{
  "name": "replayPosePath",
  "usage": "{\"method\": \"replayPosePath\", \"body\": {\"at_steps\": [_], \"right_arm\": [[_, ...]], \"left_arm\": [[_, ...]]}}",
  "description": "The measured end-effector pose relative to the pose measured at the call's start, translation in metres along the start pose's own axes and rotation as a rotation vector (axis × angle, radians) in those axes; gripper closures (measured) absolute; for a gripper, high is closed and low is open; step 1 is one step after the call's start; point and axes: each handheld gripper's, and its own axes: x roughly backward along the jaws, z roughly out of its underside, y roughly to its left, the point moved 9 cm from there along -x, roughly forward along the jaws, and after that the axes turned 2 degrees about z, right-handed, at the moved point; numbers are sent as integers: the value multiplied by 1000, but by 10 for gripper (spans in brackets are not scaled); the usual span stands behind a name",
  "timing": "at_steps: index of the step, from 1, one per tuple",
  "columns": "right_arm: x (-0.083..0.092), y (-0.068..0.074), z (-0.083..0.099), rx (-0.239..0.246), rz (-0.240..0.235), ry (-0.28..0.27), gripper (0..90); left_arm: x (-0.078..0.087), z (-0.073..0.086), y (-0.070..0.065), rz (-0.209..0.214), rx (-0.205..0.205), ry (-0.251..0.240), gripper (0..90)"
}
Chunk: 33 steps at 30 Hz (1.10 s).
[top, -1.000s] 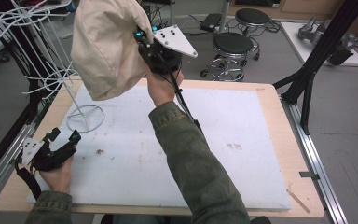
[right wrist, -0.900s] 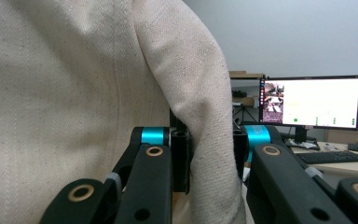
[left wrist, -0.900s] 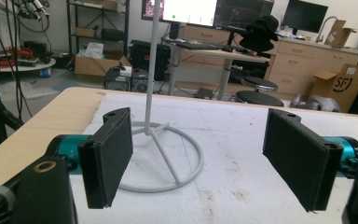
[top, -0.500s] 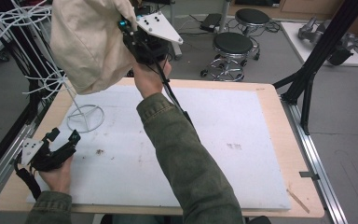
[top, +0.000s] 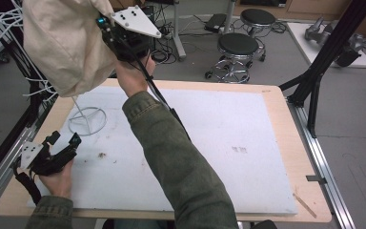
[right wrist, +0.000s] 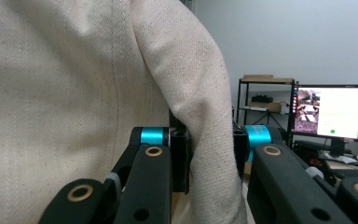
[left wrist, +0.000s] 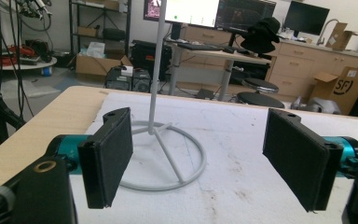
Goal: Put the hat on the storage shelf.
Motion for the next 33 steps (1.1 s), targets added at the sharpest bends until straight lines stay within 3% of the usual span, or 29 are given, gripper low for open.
{"method": "replayPosePath", "body": {"at_steps": [9,16,19,33], "right_arm": [[-13,28,-9,22,-40,-7,776],[-27,48,12,75,-72,63,769],[-30,48,20,105,-49,72,757],[-37,38,56,62,-45,152,749]], "left_arm": [[3,0,3,-6,10,-2,244],[5,0,5,-11,16,-7,244],[5,-1,7,-14,20,-8,244],[5,0,8,-14,29,-6,244]]}}
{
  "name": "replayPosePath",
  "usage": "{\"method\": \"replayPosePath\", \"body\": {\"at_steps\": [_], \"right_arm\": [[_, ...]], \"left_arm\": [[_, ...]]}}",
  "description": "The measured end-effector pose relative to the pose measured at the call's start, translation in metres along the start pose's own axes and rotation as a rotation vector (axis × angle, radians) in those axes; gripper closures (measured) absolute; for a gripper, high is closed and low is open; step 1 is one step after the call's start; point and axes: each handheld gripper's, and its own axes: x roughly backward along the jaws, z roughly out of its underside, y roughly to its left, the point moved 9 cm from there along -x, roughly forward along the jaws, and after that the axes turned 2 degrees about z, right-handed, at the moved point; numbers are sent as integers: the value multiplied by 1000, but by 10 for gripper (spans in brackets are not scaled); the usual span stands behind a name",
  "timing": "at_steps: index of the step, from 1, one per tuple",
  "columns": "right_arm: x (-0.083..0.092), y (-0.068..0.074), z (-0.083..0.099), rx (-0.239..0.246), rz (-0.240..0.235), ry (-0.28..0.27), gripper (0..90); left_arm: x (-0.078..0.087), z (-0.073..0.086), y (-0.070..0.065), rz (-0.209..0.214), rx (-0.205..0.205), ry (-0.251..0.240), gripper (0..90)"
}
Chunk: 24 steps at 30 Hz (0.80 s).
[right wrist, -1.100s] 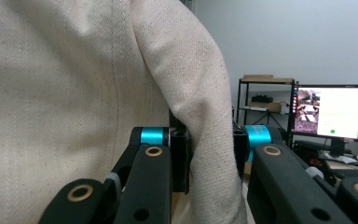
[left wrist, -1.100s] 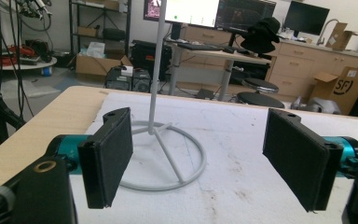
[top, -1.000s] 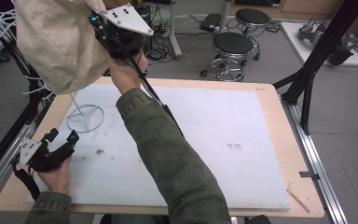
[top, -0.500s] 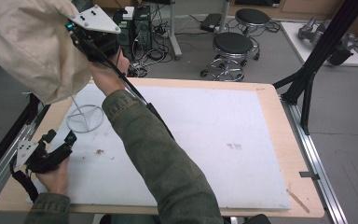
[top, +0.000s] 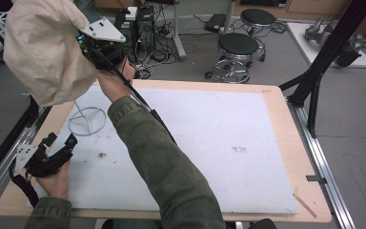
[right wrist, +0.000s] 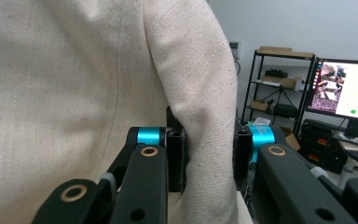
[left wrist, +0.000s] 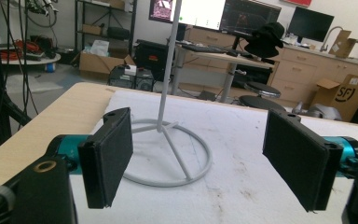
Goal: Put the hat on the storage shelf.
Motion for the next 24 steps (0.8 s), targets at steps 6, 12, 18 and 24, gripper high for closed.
{"method": "replayPosePath", "body": {"at_steps": [6,12,18,24], "right_arm": [[0,-6,7,-5,3,16,716],[1,-11,9,-6,3,21,629],[3,-11,9,3,2,15,512],[4,-12,8,7,-5,12,485]], "left_arm": [[0,1,-1,2,-2,4,244],[0,0,-1,2,-1,3,244],[0,0,0,2,0,2,244],[0,0,0,2,4,2,244]]}}
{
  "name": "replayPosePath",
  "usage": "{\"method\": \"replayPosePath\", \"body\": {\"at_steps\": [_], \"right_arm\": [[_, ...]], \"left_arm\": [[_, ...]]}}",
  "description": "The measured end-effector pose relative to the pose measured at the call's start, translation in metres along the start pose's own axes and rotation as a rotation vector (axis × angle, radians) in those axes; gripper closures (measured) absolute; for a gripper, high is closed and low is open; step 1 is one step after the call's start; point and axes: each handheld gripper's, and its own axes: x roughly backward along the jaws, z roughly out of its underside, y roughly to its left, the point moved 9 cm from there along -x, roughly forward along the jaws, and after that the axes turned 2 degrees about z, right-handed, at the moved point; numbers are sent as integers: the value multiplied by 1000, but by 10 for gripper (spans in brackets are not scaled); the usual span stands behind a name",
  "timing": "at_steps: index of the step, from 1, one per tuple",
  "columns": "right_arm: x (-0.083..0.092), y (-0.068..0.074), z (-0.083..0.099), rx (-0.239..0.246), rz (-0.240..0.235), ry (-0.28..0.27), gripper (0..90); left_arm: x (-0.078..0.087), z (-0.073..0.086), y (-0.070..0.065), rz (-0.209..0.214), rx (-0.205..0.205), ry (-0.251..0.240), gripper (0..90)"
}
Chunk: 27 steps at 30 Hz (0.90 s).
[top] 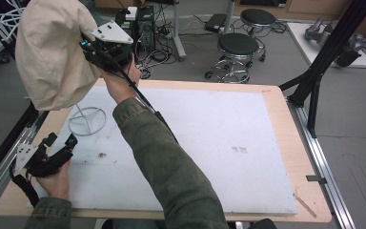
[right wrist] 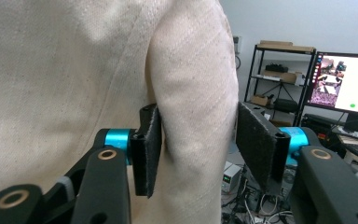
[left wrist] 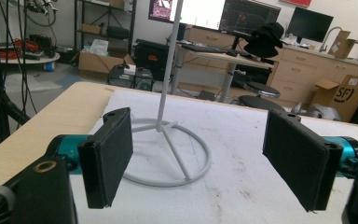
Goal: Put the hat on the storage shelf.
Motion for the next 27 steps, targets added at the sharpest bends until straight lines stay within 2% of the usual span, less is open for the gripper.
{"method": "replayPosePath", "body": {"at_steps": [9,15,27], "right_arm": [[3,3,5,2,-27,-1,414],[7,6,5,-1,-49,-19,370],[18,0,1,0,-33,-51,298]], "left_arm": [[0,0,0,1,-2,1,244],[0,0,0,0,1,0,244],[-1,1,-1,1,1,1,244]]}}
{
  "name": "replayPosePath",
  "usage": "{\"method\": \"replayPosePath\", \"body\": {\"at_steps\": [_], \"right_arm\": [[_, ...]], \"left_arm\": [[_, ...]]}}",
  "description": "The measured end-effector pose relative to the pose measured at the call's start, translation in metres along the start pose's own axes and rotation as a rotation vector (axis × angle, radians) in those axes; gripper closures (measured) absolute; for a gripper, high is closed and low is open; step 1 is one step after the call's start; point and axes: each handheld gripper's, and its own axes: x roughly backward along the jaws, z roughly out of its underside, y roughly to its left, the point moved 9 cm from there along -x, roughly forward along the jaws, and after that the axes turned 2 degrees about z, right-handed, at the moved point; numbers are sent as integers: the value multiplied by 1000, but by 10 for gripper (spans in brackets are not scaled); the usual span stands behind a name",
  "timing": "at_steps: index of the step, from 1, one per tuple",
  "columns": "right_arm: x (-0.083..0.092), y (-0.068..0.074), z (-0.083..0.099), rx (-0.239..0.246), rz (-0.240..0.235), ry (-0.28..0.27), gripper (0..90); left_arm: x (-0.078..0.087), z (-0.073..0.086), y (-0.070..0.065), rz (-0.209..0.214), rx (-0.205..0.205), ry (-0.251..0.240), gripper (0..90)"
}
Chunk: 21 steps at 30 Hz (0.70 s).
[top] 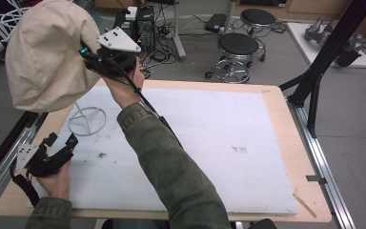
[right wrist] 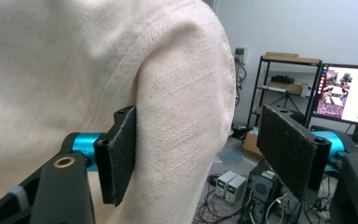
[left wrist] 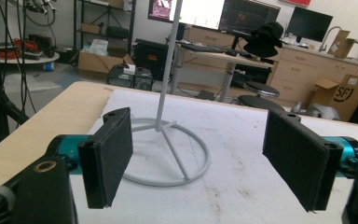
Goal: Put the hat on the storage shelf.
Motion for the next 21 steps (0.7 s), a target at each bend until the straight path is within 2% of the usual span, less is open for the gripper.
{"method": "replayPosePath", "body": {"at_steps": [11,21], "right_arm": [[12,-7,-3,-17,-2,-23,293],[26,-29,0,-18,35,-8,286]], "left_arm": [[0,0,-1,2,-4,1,244],[0,0,-3,6,-17,2,244]]}}
